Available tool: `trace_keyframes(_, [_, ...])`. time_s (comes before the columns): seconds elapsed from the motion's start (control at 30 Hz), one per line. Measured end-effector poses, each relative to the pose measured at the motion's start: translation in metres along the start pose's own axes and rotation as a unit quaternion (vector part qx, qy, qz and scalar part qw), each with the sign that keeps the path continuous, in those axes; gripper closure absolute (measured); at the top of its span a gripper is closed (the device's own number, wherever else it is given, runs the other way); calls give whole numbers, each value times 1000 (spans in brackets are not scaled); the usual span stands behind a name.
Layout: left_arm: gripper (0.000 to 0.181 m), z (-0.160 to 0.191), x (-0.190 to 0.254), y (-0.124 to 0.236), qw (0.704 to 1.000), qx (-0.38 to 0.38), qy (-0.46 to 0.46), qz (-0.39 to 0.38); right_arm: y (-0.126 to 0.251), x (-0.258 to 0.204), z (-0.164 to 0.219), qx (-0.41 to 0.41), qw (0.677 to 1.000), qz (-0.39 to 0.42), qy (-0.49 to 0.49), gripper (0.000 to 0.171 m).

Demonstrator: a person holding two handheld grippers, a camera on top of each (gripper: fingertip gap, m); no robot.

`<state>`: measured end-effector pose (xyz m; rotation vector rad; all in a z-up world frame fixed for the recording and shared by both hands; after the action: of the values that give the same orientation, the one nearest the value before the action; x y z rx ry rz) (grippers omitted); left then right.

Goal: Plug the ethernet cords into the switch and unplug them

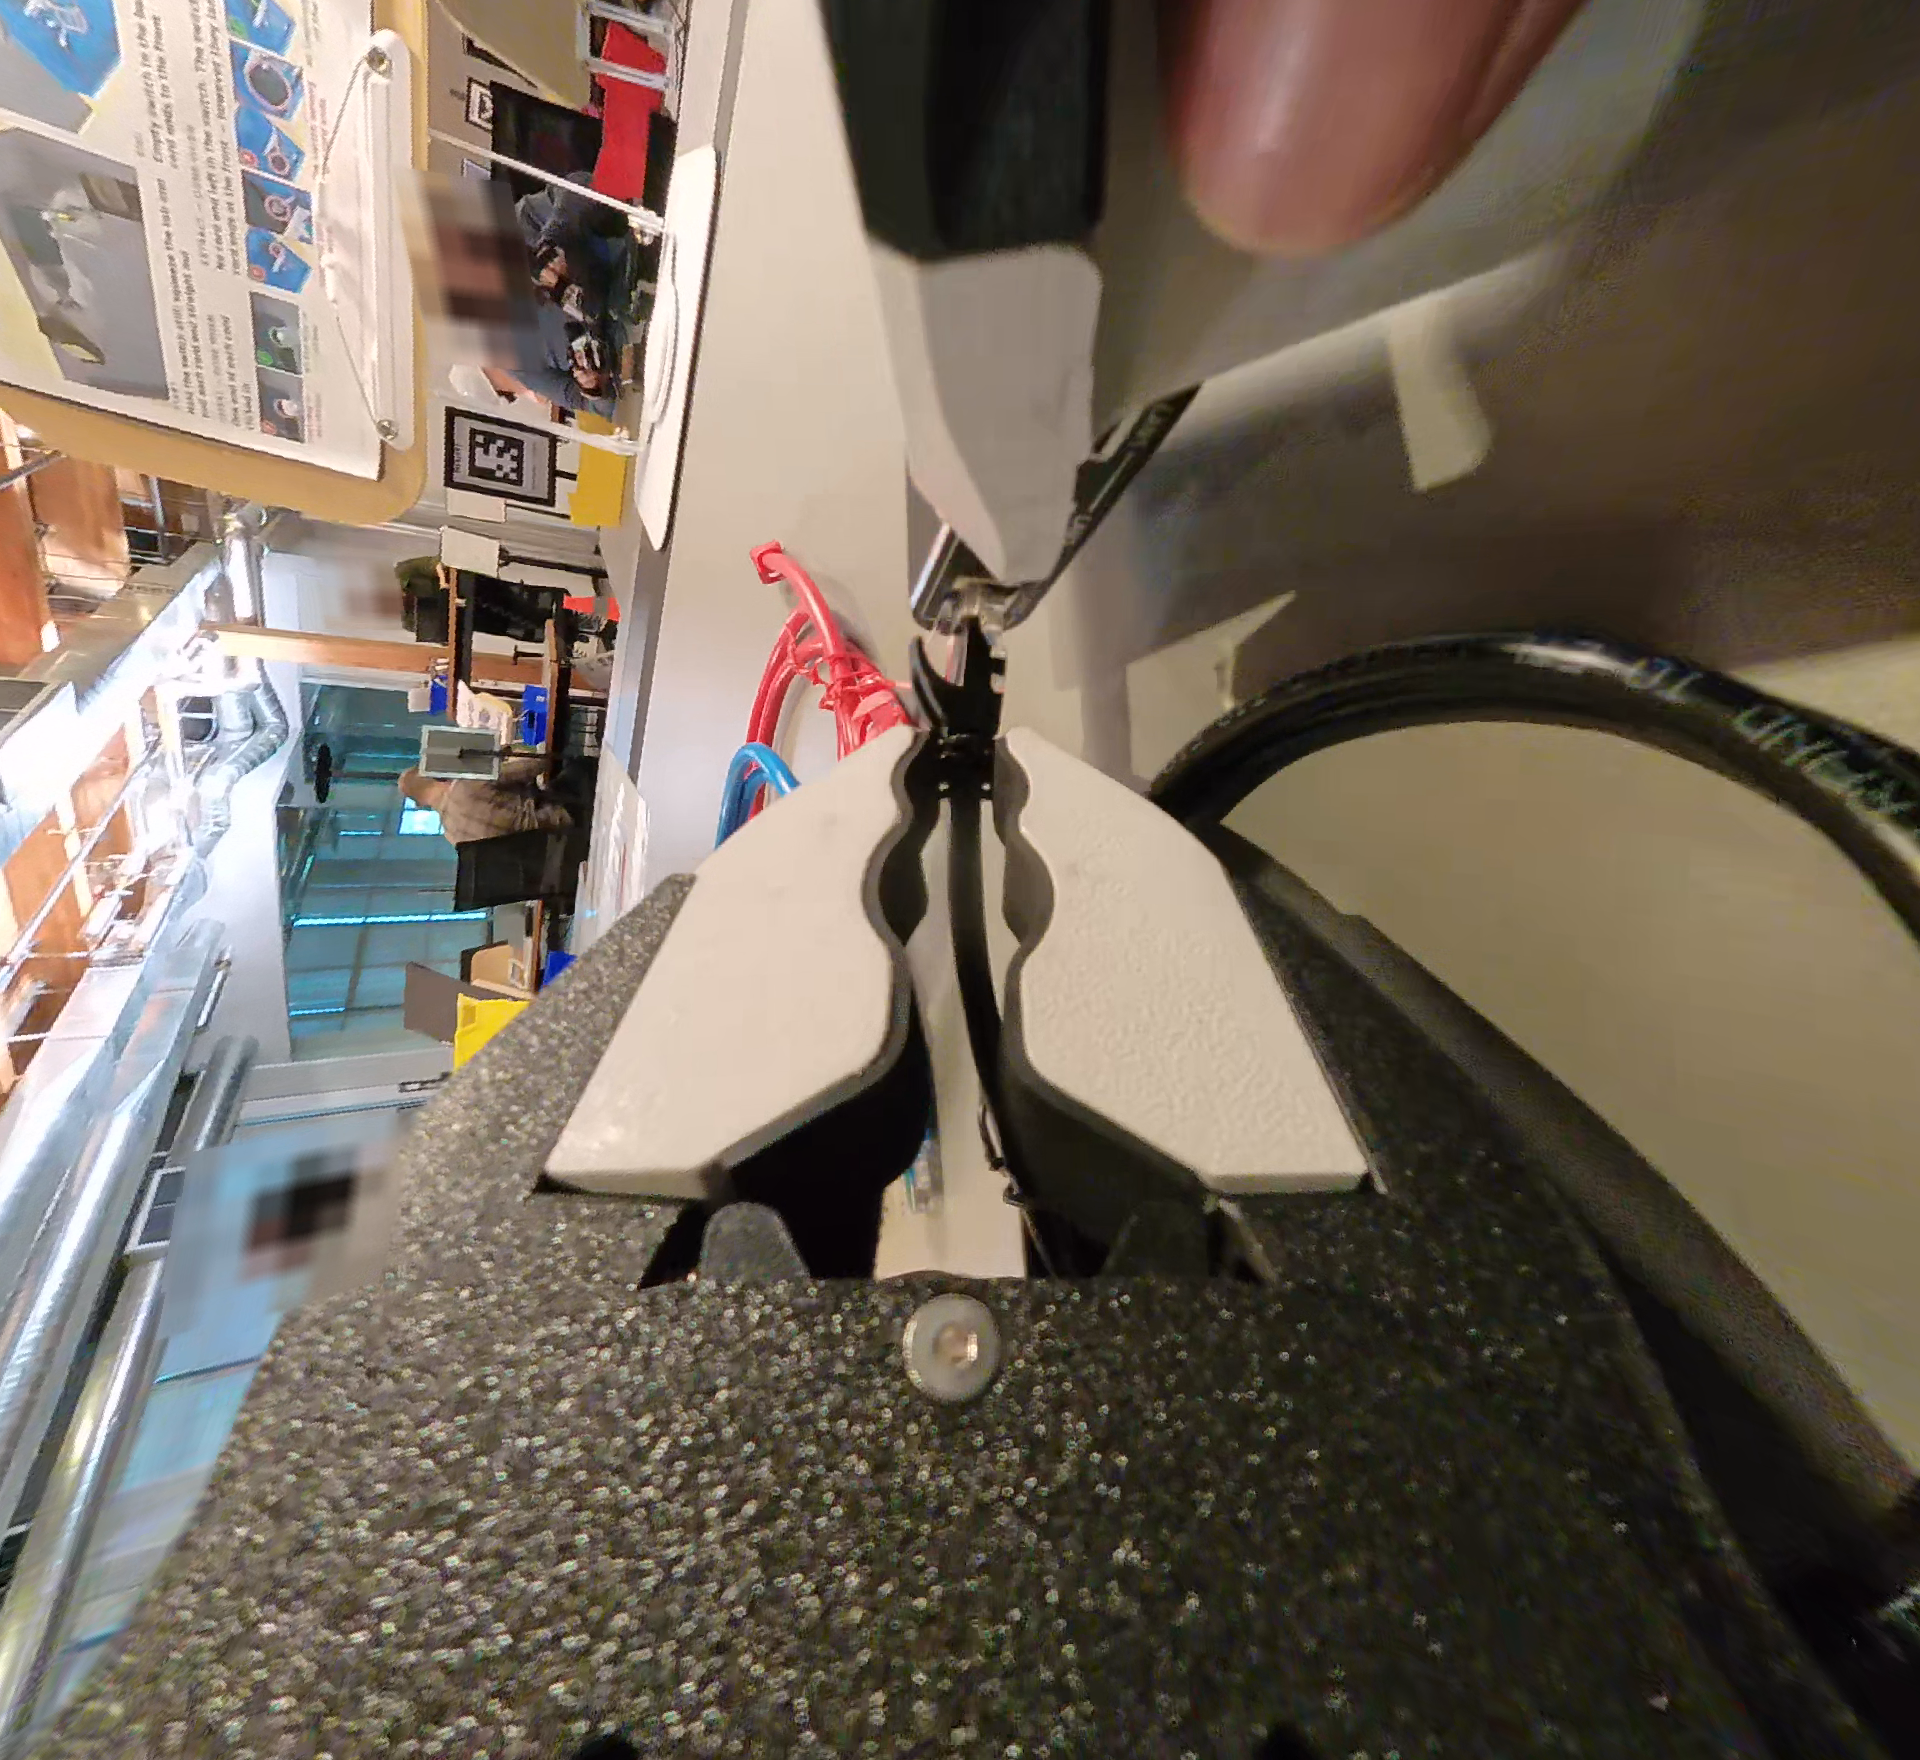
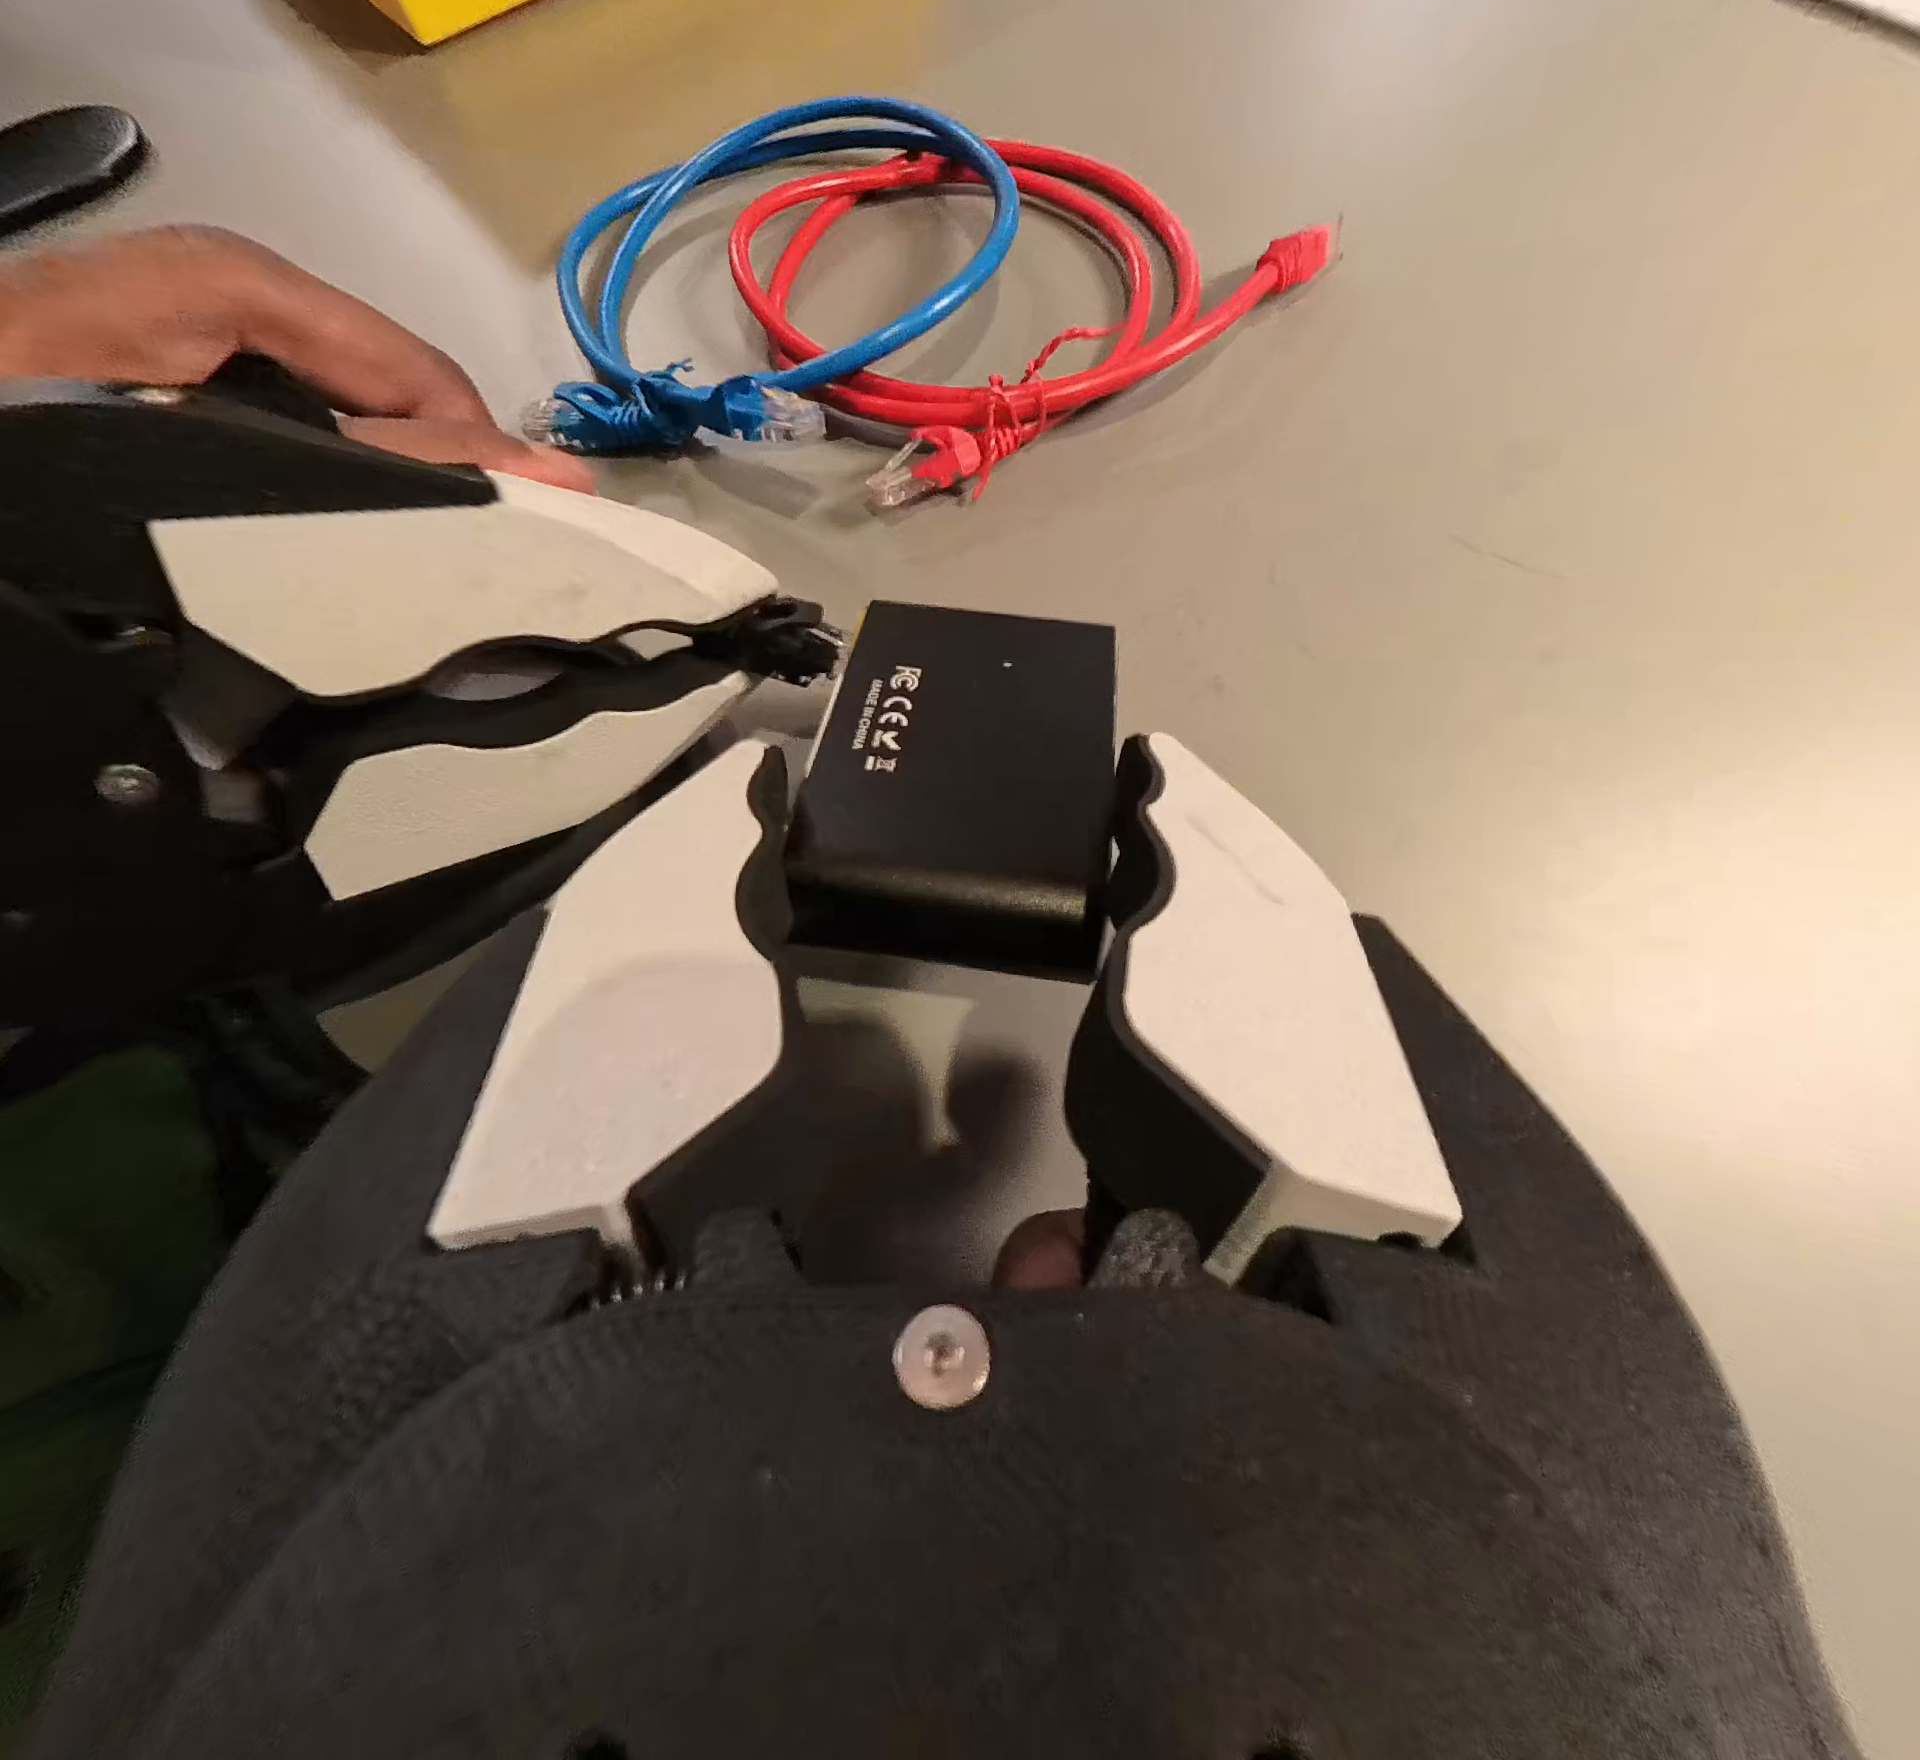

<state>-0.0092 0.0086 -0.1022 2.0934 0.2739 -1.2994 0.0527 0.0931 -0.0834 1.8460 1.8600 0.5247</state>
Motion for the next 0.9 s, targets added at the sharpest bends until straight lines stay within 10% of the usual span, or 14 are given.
trace_keyframes(0.9, [158,13,-12,-6,966,153,150,142,-1,12,3,-11,997,-52,-49,110])
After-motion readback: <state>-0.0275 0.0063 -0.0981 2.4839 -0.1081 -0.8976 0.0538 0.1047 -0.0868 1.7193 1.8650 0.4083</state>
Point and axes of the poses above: each gripper's, where its closed fingertips meet, y back along the fingers, z out of its underside, x = y × z across the jaws, the point moved 6 cm from there along y, back along the fingers, and after that the axes turned 2 degrees about -x, right-handed, at the moved point
